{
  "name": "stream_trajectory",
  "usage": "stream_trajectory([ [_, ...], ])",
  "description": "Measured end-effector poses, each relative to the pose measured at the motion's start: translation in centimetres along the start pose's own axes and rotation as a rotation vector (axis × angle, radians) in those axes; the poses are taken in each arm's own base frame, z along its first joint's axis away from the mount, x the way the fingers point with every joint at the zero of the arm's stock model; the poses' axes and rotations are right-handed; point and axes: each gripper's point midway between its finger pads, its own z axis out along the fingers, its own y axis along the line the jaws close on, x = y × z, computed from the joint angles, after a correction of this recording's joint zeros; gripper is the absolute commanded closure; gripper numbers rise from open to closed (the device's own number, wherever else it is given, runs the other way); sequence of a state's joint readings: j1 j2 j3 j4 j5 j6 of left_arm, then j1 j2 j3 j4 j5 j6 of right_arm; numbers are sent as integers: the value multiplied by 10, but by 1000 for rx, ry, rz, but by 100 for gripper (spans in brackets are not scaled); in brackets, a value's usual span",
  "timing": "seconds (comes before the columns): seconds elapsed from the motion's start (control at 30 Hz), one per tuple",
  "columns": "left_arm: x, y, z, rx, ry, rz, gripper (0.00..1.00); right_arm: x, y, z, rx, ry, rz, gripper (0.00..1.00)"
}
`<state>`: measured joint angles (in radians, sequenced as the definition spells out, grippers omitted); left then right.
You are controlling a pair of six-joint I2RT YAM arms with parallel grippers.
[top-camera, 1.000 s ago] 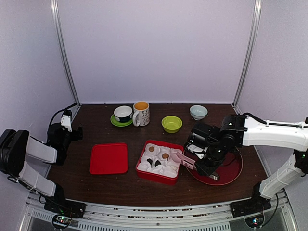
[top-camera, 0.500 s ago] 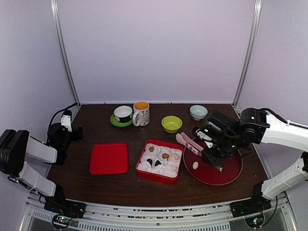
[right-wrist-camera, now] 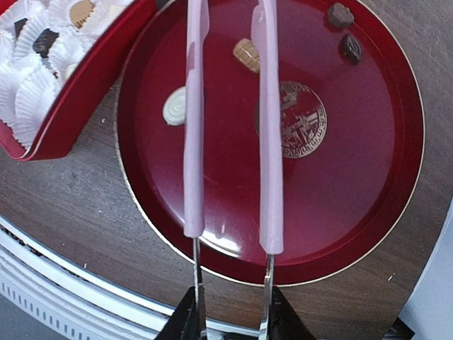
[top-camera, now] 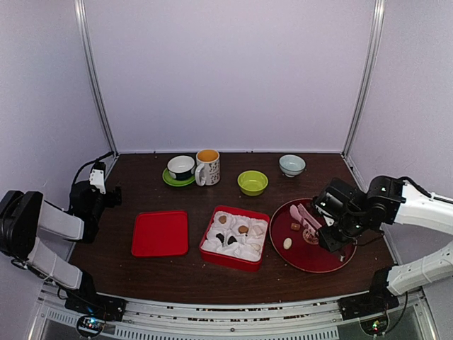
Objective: Pack the chocolate
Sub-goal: Place the fake chocolate in the empty pocket of the box, then pick up the fake chocolate from the plate.
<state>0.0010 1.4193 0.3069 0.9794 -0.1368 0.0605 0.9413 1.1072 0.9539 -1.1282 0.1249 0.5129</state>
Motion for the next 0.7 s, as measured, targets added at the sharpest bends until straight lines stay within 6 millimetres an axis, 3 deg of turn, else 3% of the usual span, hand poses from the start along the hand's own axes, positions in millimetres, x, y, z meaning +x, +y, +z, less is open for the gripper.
stream_trajectory([
  [0.3, 0, 0, 0, 0, 0, 0, 2, 18, -6, 21, -15, 50, 57, 67],
  [0.7, 0, 0, 0, 0, 0, 0, 2, 11, -6, 33, -15, 58, 92, 66],
])
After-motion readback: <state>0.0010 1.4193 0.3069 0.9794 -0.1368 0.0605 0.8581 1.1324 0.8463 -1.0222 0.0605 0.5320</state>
